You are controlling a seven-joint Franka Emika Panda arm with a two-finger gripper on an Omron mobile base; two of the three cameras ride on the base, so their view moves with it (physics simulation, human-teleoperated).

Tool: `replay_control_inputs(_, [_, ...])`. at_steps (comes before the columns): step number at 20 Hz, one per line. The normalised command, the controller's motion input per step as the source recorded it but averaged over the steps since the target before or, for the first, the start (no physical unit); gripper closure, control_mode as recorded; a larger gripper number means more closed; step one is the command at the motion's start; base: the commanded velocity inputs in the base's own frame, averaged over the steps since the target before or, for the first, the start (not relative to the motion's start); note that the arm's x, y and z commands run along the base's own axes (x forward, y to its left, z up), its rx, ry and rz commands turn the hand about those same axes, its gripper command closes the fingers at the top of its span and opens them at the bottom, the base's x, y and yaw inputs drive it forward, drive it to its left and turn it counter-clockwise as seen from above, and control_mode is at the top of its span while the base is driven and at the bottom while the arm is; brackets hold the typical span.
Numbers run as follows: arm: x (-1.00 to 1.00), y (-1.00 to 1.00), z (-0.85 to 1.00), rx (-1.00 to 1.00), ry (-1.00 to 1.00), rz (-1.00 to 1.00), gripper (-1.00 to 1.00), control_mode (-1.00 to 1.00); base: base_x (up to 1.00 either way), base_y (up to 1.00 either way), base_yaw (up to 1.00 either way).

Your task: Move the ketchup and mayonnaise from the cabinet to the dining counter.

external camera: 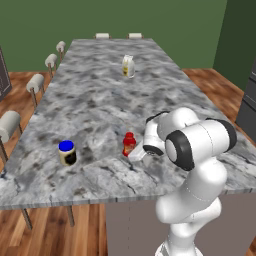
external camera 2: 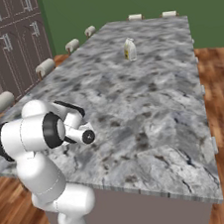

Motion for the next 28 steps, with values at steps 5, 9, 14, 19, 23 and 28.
replay_control_inputs(5, [-0.05, 0.0, 0.0, 0.0, -0.15, 0.04, -1.0, -1.0, 0.0, 0.0, 0.0])
replay_control_inputs(9, [-0.11, 0.0, 0.0, 0.0, -0.21, 0.06, -1.0, -1.0, 0.0, 0.0, 0.0])
replay_control_inputs(14, [-0.21, 0.0, 0.06, 0.0, -0.09, 0.02, -1.0, -1.0, 0.0, 0.0, 0.0])
replay_control_inputs(19, [-0.04, 0.0, 0.5, 0.0, 0.0, 0.0, -1.0, -1.0, 0.0, 0.0, 0.0])
replay_control_inputs(23, [0.0, -0.06, 0.79, -0.01, 0.04, 0.0, -1.0, -1.0, 0.0, 0.0, 0.0])
replay_control_inputs(28, [-0.01, -0.06, 0.81, -0.06, 0.14, 0.03, -1.0, -1.0, 0.0, 0.0, 0.0])
